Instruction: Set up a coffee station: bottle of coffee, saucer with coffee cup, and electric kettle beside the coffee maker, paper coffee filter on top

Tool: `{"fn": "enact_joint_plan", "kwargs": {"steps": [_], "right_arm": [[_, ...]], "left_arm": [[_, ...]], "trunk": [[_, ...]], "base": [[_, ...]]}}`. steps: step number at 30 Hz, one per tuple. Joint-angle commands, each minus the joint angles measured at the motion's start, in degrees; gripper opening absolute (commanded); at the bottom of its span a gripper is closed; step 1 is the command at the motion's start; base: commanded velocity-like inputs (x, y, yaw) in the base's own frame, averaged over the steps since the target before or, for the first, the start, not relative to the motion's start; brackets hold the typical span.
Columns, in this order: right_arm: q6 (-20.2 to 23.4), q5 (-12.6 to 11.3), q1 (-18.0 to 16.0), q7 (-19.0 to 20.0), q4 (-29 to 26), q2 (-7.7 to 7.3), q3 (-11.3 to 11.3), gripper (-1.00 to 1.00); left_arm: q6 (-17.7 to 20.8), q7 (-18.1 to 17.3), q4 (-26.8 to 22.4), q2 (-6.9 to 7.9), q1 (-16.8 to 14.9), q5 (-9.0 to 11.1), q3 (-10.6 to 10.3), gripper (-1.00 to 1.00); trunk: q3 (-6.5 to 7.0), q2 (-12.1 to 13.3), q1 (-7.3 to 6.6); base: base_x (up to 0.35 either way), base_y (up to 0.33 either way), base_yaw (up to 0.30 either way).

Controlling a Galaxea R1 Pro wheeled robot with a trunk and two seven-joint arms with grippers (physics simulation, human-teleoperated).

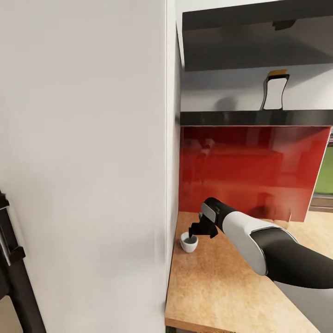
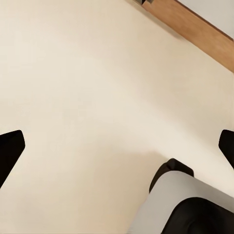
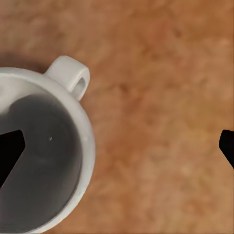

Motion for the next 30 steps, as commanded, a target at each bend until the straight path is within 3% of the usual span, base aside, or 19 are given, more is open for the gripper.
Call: {"fn": "enact_joint_plan", "kwargs": {"steps": [1,20,21,30], "right_arm": [[0.1,-0.6,-0.1,-0.4,0.0,0.04,0.3,1.0],[-1.1,-0.7,0.0,-0.9,1.0,0.18,0.3,1.0],[-1.3,-0.7,0.0,-0.9,1.2,0.18,0.4,-1.0],[-1.8,-0.7,0.0,-0.9,1.7,0.93,0.4,-1.0]], "left_arm": [[0.0,-0.2,-0.1,-0.01,0.0,0.0,0.5,1.0],[0.0,-0.2,-0.1,-0.09,0.0,-0.1,0.4,1.0],[0.0,-0.2,-0.1,-0.11,0.0,-0.1,0.4,1.0],[-0.1,-0.3,-0.1,-0.14,0.0,-0.1,0.4,1.0]], "trunk": [[-0.25,-0.5,0.23],[-3.66,-8.1,4.41],[-3.84,-8.5,4.63],[-3.84,-8.5,4.63]], "base": [[0.0,0.0,0.0],[0.0,0.0,0.0],[0.0,0.0,0.0],[0.0,0.0,0.0]]}}
